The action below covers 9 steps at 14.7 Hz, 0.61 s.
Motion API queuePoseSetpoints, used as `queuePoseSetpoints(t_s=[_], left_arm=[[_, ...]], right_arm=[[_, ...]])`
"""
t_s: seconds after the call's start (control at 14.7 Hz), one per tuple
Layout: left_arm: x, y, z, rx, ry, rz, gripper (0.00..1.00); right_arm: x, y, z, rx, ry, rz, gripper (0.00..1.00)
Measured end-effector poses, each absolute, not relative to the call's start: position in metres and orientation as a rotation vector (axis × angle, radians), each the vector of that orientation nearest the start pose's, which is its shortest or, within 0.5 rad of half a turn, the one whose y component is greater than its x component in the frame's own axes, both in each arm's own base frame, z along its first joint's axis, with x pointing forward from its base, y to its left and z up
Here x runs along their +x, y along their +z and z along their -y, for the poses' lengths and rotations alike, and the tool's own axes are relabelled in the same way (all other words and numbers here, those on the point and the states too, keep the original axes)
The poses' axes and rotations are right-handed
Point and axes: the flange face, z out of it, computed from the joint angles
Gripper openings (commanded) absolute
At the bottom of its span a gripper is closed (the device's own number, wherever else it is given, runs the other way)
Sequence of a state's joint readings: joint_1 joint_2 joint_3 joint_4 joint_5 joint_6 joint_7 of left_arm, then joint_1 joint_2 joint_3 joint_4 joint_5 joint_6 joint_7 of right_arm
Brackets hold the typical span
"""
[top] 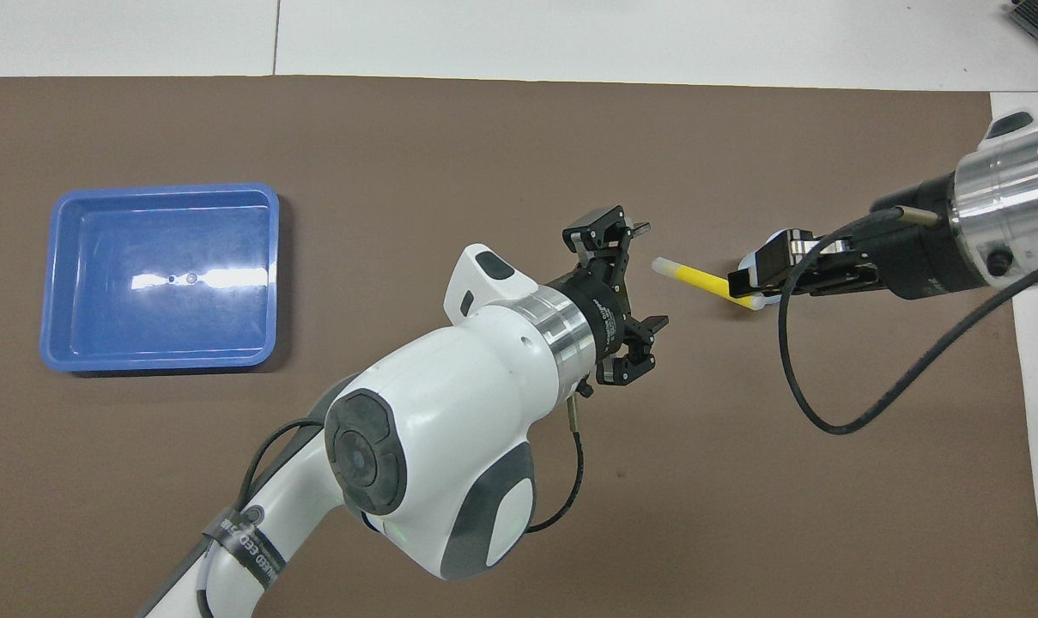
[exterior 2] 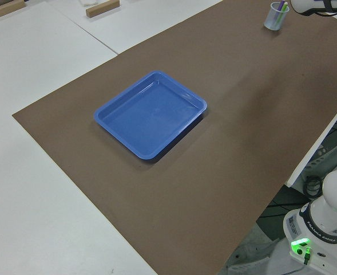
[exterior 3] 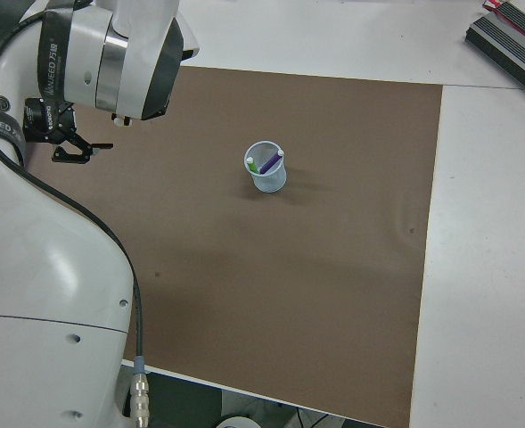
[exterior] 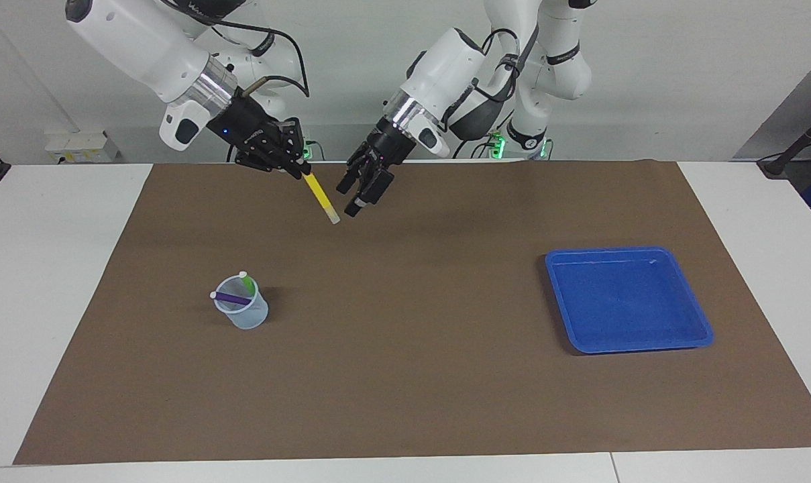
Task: Right arm passes pens to left for tray arrangement
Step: 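Grasp the yellow pen tip with the left gripper from the right gripper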
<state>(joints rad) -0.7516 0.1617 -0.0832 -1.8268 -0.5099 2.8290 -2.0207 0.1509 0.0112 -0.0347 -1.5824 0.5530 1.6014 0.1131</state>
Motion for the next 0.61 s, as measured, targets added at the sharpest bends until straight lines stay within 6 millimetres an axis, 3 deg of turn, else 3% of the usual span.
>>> queuePoseSetpoints(t_s=[0.27, 0.61], left_arm=[[0.459, 0.539, 0.465, 1.572, -0.294, -1.635, 1.00], [0.458, 0.539, 0.466, 1.572, -0.296, -1.634, 0.72]], right_arm=[[0.544, 0.636, -0.132, -2.588, 0.089, 0.029, 0.00], [0.540, 0.638, -0.142, -2.588, 0.101, 0.057, 0.00]])
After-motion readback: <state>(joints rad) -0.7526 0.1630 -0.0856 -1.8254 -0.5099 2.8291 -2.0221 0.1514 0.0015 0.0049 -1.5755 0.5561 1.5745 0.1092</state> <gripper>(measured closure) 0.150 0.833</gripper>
